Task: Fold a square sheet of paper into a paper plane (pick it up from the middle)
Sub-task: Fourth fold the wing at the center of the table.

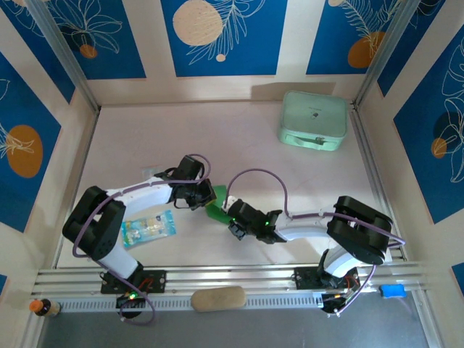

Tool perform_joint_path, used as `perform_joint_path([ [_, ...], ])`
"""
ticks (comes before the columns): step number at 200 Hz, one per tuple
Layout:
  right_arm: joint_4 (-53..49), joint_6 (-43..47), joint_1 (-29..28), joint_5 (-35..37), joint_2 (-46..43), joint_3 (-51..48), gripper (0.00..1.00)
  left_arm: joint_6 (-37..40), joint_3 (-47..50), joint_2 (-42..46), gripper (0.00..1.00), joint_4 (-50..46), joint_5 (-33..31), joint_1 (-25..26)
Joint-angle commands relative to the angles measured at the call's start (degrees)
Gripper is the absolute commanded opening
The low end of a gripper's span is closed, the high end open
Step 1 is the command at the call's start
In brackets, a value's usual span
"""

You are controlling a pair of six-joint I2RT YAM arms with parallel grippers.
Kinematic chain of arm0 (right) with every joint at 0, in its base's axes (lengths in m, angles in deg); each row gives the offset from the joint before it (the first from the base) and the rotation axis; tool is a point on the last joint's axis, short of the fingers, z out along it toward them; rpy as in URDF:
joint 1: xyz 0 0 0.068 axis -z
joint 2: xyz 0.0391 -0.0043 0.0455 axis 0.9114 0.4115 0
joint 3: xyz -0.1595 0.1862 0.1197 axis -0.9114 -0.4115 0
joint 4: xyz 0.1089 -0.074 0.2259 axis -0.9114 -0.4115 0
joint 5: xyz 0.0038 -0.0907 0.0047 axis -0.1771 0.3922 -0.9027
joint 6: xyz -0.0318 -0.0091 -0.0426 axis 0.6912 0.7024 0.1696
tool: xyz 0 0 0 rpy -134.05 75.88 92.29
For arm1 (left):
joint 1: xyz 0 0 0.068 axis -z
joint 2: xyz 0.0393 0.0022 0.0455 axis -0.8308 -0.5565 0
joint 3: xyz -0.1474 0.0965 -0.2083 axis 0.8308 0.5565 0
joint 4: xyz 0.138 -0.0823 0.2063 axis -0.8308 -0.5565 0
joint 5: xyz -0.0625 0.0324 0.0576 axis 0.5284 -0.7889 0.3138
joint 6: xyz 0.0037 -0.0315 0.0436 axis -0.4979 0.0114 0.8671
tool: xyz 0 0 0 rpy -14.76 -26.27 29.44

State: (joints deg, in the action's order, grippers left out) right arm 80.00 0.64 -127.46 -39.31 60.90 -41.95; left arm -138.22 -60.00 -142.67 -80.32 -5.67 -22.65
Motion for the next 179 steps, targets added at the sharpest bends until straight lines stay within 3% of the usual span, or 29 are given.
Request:
perform_joint_path([
  [1,1.0,-2.5,1.0,-3.6,0.0,-0.5,0.07,0.3,0.1,2.4,0.10,-2.1,-1.9,-0.6],
  [19,2.5,-3.6,2.5,-8.8,-0.4,-1.3,0.06,0.7,0.0,3.7,0.28,-3.1,-3.3,-0.5],
  [47,6.2,-8.1,6.1,-17.8,-0.8,-2.9,0.05,0.7,0.9,7.2,0.41,-3.7,-6.8,-0.5],
  [73,8.2,-11.4,8.5,-22.5,0.0,-3.9,0.05,0.7,1.7,9.3,0.42,-3.7,-8.3,-0.6],
  [114,13.5,-17.9,11.1,-27.2,2.2,-6.5,0.05,0.6,2.2,8.7,0.33,-2.4,-6.7,-0.6],
  [179,21.7,-27.8,12.5,-30.0,6.7,-10.1,0.05,-0.1,2.8,5.1,0.06,3.5,-1.4,-0.2],
])
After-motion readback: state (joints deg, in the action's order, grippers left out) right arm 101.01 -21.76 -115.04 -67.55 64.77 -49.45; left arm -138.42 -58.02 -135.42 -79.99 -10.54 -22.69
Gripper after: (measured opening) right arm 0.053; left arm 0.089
